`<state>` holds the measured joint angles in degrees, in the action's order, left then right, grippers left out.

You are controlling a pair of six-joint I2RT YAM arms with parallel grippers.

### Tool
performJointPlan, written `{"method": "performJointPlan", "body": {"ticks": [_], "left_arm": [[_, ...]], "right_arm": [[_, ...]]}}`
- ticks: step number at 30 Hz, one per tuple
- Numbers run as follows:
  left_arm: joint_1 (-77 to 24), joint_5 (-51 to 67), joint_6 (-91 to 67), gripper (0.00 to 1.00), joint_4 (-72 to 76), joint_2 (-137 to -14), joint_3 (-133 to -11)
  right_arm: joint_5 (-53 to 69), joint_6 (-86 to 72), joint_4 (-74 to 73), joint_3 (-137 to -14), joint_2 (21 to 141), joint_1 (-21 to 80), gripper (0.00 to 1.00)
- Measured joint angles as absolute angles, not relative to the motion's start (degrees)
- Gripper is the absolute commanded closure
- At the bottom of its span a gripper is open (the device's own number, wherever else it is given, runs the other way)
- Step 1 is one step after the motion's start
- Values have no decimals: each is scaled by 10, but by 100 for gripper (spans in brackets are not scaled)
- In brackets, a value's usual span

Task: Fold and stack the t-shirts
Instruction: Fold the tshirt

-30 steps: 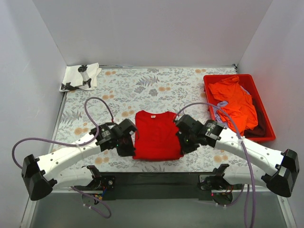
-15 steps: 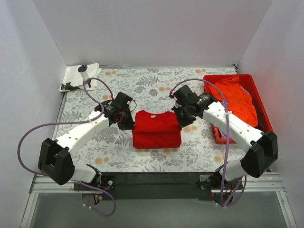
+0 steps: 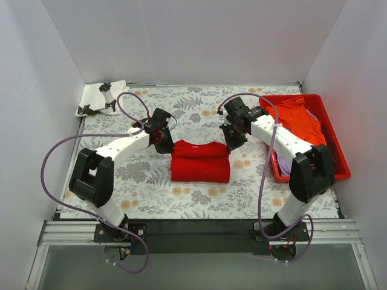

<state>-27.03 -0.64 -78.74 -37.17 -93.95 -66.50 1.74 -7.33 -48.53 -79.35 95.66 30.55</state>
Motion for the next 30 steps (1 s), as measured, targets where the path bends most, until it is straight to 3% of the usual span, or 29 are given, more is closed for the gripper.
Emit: {"method": "performJointPlan", "body": {"ticks": [9, 14, 16, 21, 25, 30], "left_arm": [[-267, -30, -775, 85, -308, -1000, -665], [-263, -50, -763, 68, -292, -1005, -665], [-262, -54, -760, 65, -286, -1004, -665], [-263, -52, -755, 44, -277, -960, -655], [-272, -41, -751, 43, -251, -859, -618], [-295, 11, -746, 48, -179, -736, -524]], "right_arm": [[23, -69, -425, -792, 1022, 282, 99], [14, -74, -415, -786, 1023, 278, 75], [5, -76, -411, -785, 1020, 277, 74], [-26, -91, -394, -759, 962, 276, 68], [-22, -95, -351, -710, 872, 276, 65], [85, -91, -269, -622, 784, 273, 64]]}}
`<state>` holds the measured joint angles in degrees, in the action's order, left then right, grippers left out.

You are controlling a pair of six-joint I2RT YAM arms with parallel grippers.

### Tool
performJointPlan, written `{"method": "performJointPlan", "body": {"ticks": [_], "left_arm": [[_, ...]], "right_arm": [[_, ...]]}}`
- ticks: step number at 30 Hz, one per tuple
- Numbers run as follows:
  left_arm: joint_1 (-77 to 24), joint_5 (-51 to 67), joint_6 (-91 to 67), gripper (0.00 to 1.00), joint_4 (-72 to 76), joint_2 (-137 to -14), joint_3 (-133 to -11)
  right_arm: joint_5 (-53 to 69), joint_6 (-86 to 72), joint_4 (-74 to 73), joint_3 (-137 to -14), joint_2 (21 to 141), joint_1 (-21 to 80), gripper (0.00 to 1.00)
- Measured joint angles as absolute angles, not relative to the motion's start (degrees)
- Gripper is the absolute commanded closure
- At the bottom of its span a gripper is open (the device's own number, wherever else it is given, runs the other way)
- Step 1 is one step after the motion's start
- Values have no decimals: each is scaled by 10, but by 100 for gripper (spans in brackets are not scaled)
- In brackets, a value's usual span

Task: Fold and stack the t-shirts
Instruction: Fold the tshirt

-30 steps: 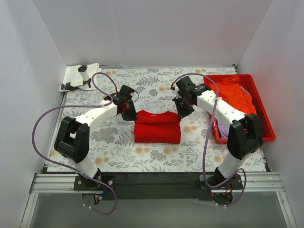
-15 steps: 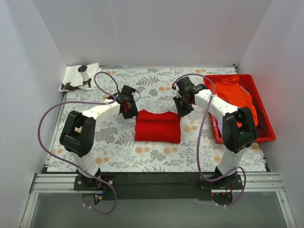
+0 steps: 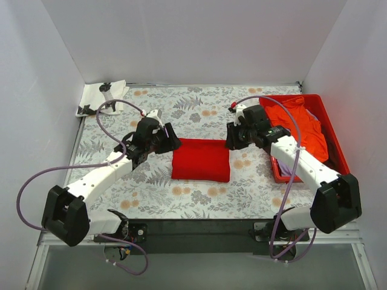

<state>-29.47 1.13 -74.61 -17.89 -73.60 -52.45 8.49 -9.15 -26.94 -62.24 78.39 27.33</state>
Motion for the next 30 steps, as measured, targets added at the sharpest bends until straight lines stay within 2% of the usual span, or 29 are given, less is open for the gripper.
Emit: {"method": "performJointPlan", "body": {"ticks": [3, 6, 16, 20, 22, 26, 30], "left_arm": [[-299, 55, -745, 58, -122, -743, -458], [-298, 59, -748, 61, -95, -777, -455], [-248, 95, -760, 66, 30, -1051, -570], [-229, 128, -769, 62, 51, -1115, -628], [-225, 138, -769, 54, 54, -1133, -651], [-224, 143, -763, 47, 38, -1133, -667], [-225, 145, -763, 46, 4, -1087, -650]], "right_arm": [[185, -101, -179, -556, 800, 274, 64], [225, -114, -133, -542, 823, 271, 64], [337, -205, 105, -531, 1012, 173, 65], [366, -230, 136, -556, 1099, 135, 61], [389, -243, 144, -575, 1116, 120, 59], [400, -261, 161, -590, 1110, 106, 58], [422, -287, 169, -570, 1057, 102, 57]]}}
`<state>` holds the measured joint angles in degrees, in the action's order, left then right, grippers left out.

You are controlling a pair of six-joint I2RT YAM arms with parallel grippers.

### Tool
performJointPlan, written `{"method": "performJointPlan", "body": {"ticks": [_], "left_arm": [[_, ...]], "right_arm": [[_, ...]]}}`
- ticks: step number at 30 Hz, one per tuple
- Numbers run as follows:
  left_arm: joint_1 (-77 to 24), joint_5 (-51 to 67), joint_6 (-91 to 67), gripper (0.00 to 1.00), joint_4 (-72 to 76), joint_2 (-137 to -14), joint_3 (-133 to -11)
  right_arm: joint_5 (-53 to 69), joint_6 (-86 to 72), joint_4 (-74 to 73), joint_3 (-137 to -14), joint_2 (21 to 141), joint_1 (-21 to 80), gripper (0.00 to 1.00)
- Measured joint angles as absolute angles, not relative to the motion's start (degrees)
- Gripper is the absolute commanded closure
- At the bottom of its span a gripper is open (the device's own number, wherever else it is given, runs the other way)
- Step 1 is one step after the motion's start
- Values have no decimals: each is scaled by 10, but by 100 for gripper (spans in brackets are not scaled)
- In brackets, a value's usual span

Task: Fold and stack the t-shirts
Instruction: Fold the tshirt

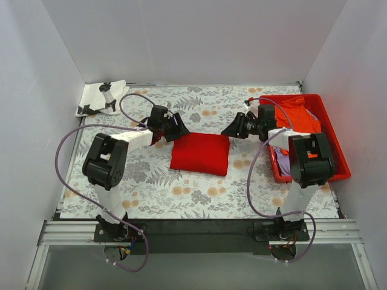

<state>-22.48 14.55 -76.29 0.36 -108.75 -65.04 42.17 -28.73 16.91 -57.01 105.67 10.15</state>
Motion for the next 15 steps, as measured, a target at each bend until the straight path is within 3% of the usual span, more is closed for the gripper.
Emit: {"method": "performJointPlan", "body": {"ticks": [4, 8, 12, 15], "left_arm": [[-229, 153, -771, 48, -25, -967, -599], [-246, 164, -787, 57, -1, -849, -533], [-257, 179, -811, 70, 40, -835, -458], [-257, 175, -836, 72, 56, -887, -398]], "right_arm": [[450, -318, 193, -512, 961, 126, 55], [474, -367, 272, -430, 888, 178, 54], [484, -407, 352, -345, 890, 197, 54], [484, -417, 383, -312, 954, 191, 55]]}}
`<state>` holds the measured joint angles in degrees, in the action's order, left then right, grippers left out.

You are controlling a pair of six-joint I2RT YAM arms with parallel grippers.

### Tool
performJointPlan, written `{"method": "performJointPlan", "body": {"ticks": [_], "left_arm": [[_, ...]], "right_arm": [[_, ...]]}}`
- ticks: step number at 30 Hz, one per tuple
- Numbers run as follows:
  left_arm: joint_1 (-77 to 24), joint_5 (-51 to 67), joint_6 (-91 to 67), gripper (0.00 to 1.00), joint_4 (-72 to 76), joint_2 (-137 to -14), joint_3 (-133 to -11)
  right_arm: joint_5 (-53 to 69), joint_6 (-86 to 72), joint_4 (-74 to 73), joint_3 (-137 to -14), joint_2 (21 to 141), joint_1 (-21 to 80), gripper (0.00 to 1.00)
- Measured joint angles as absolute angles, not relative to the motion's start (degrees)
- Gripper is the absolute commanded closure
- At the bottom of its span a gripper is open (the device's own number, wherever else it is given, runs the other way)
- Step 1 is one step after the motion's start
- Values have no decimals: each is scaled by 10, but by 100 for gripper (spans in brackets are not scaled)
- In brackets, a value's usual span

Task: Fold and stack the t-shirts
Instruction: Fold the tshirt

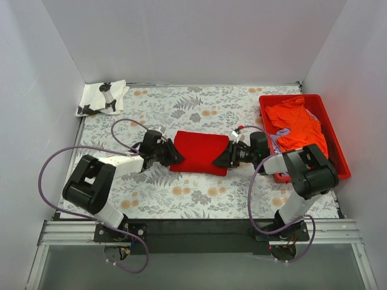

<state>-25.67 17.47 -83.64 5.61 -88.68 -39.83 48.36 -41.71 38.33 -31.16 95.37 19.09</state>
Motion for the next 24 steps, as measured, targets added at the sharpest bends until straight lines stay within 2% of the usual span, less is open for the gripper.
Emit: {"method": "performJointPlan", "body": {"ticks": [5, 14, 18, 24], "left_arm": [[-253, 166, -894, 72, 98, -903, -342], [-254, 143, -911, 60, 28, -741, -281], [-255, 130, -908, 59, -11, -662, -282], [-256, 90, -906, 55, -80, -575, -282]], "right_arm": [[505, -424, 439, -274, 1035, 163, 57], [502, -441, 438, -251, 941, 156, 57], [489, -477, 438, -288, 902, 217, 55], [446, -521, 460, -374, 918, 337, 53]]}}
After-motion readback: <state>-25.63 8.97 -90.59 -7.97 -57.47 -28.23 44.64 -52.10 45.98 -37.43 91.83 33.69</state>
